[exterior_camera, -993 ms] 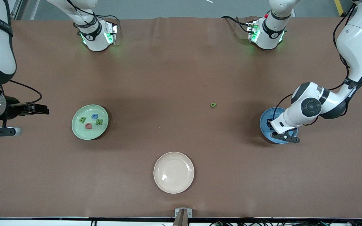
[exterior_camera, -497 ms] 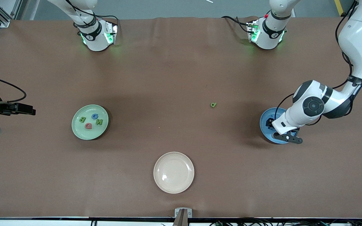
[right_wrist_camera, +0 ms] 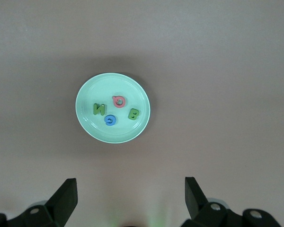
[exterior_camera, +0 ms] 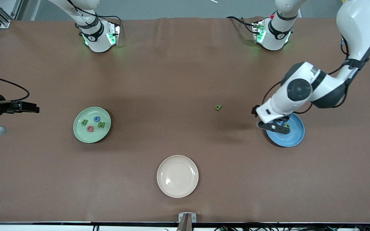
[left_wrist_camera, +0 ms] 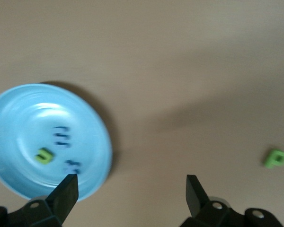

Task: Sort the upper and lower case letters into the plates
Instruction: 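Reach the left gripper toward the green p on the table, then lower the left gripper and grasp the green p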

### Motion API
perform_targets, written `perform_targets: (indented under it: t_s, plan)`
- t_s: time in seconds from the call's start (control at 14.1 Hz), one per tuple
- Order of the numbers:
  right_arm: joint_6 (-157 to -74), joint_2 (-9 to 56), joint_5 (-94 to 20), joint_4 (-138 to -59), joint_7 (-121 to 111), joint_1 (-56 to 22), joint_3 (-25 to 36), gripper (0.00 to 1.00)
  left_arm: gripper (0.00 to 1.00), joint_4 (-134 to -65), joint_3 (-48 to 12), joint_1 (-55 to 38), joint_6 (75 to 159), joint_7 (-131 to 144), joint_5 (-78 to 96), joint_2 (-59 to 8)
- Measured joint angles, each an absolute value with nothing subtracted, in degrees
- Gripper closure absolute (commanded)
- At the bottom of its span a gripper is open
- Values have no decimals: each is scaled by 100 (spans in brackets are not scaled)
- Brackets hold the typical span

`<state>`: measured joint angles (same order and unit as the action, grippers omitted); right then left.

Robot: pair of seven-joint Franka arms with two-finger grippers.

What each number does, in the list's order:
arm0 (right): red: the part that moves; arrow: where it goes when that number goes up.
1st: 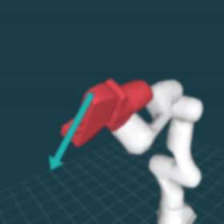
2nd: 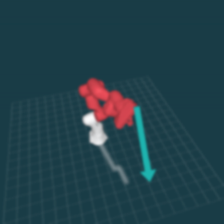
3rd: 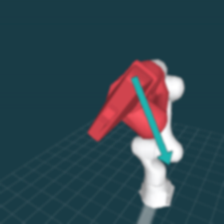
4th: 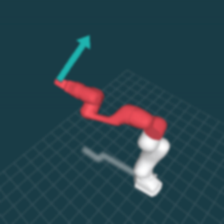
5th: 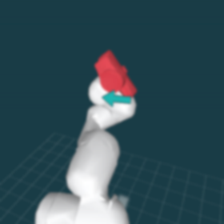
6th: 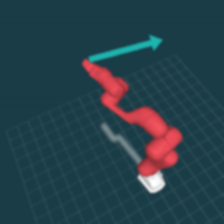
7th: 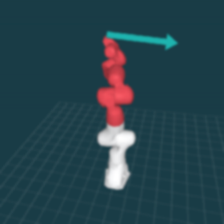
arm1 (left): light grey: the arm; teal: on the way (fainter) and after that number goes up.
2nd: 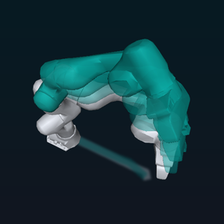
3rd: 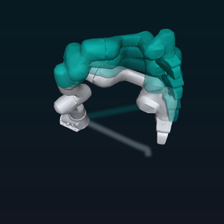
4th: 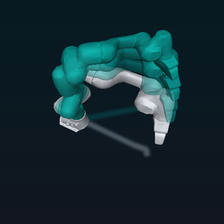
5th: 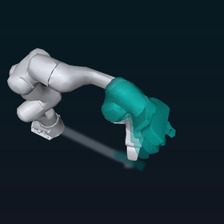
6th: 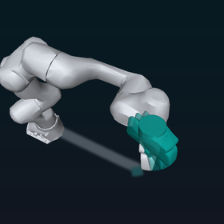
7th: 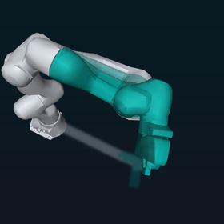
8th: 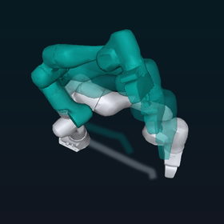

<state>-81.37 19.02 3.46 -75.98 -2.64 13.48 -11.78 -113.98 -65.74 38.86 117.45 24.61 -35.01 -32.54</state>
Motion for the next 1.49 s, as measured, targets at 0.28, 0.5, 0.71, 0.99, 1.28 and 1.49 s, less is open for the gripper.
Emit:
perform_targets:
  t_s: [0.28, 0.5, 0.71, 0.99, 1.28, 1.49]
  plan:
    - [-8096, 1550, 342, -7718, -249, 1181, -1163, 0, 0, -11470, -6648, 2835, 11765, 2973, -3489, -3292]
    - [-8097, 1160, 340, -8044, -246, 822, -746, 0, 0, -11483, -6547, 2226, 12171, 3394, -3500, -3452]
    - [-8279, 723, 293, -8528, -246, 583, -509, 0, 0, -11514, -6269, 2022, 12532, 3437, -3577, -3607]
    - [-8600, 108, 280, -9300, -246, 474, -443, 0, 0, -11806, -5690, 1575, 13189, 3842, -4169, -3756]
    - [-8612, -174, 243, -9528, -246, 284, -150, 0, 0, -11933, -5422, 1241, 13330, 4299, -4619, -4014]
    - [-8613, -349, 236, -9636, -246, 273, -121, 0, 0, -12033, -5336, 1244, 13577, 4306, -4626, -4038]
